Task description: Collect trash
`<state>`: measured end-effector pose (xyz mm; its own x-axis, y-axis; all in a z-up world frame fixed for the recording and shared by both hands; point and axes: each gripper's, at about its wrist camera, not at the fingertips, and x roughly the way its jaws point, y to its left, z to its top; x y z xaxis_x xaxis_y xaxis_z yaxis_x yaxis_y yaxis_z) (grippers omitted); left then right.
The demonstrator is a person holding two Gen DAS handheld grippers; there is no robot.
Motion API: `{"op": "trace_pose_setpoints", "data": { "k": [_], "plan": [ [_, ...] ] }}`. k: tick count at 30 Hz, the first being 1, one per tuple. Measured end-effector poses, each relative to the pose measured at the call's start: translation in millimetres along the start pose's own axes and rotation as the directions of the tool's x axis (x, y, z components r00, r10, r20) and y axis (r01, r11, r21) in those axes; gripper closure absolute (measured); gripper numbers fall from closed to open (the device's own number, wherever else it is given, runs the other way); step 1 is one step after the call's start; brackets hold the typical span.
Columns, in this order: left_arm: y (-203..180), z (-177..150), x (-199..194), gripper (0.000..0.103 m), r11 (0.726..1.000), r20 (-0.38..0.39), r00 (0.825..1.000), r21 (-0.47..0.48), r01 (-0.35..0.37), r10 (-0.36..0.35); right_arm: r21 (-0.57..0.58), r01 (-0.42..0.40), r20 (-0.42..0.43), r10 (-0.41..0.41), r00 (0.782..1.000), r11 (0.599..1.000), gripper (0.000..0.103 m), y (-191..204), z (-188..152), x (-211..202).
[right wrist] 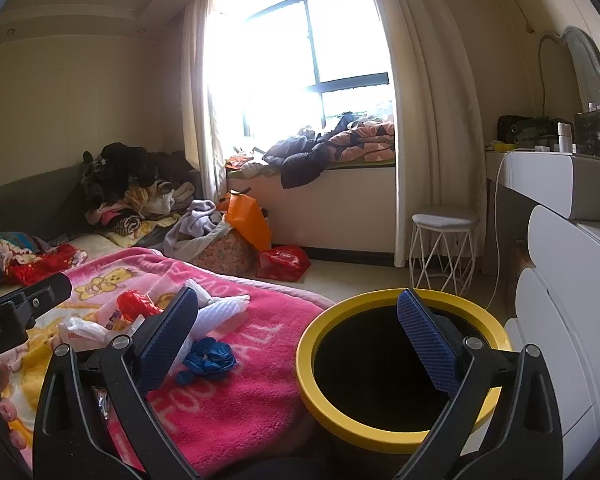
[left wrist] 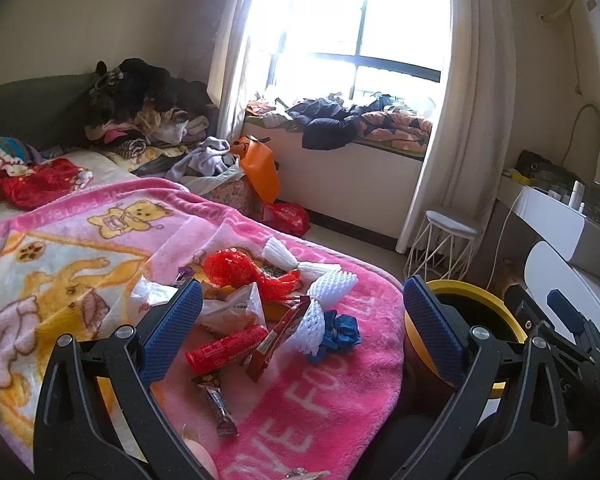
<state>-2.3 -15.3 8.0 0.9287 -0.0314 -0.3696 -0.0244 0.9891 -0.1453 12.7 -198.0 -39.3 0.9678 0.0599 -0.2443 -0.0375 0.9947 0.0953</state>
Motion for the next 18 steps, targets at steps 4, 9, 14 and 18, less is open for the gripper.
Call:
{"op": "trace_pose_setpoints", "data": {
  "k": [4,9,14,18],
  "plan": [
    [-1.0,1.5,-1.4,0.011,1.0,0.004,1.0,0.001,0.0,0.0,-0.002,0.0,-0.001,0.0,1.0,1.0,0.006,0.4,-0.4,0.1],
    [-0.2,2.3,-2.3,0.011,1.0,0.003,1.0,0.002,0.001,-0.001,0.001,-0.001,-0.003,0.001,1.0,1.0,0.006,1.1,0.1,0.5],
    [0.3,2.4,-3.0,0.011,1.0,0.004,1.0,0.001,0.001,-0.001,0.001,-0.003,-0.008,0.003,1.0,1.0,0.006,0.0,1.1,0.3],
    [0.3,1.8,-2.9,0.011,1.0,0.003,1.0,0.0,0.001,-0.001,0.001,-0.009,-0.01,0.009,1.0,1.0,0.006,0.0,1.7,0.9]
  ]
}}
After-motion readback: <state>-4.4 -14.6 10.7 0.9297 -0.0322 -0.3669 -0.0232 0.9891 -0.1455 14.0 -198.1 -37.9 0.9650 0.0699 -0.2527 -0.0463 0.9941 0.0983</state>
